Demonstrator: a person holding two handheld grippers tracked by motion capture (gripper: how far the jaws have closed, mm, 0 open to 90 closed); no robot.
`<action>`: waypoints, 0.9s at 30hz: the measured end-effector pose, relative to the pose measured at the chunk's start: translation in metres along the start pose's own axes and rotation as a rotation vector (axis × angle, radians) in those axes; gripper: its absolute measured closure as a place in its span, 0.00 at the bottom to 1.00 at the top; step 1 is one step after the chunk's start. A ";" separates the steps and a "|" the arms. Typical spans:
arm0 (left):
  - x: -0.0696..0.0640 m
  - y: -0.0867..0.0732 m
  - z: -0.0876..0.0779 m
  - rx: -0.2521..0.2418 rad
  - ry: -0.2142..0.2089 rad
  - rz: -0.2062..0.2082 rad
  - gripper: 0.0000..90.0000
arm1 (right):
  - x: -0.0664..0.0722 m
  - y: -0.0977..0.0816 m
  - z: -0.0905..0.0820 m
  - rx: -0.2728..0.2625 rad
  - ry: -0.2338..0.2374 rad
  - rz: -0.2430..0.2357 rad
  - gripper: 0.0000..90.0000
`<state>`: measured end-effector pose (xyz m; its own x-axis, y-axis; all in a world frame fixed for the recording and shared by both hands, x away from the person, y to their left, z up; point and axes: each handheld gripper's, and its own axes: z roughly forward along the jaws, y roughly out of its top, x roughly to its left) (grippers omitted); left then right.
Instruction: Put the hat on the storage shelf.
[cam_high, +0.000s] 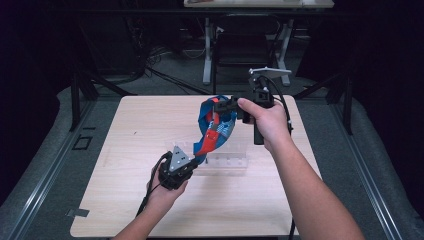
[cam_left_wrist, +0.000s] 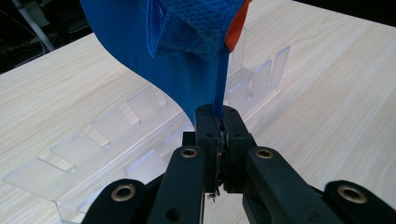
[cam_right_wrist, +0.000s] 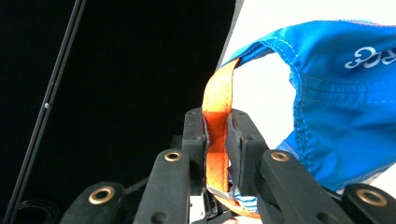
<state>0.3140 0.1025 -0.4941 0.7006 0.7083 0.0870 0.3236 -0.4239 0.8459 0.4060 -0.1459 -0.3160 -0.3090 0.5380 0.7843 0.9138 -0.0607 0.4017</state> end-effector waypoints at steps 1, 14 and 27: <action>0.000 -0.001 0.001 0.002 0.000 -0.001 0.98 | 0.000 0.000 0.000 0.002 -0.001 0.001 0.87; -0.001 -0.011 0.011 0.013 -0.002 -0.022 0.98 | -0.011 -0.004 0.009 0.023 -0.005 0.014 0.87; 0.001 -0.019 0.014 0.022 -0.006 -0.037 0.98 | -0.021 -0.007 0.012 0.027 -0.014 0.032 0.87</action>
<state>0.3172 0.1033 -0.5179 0.6912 0.7208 0.0525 0.3636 -0.4096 0.8367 0.4090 -0.1470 -0.3412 -0.2758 0.5482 0.7895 0.9299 -0.0556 0.3635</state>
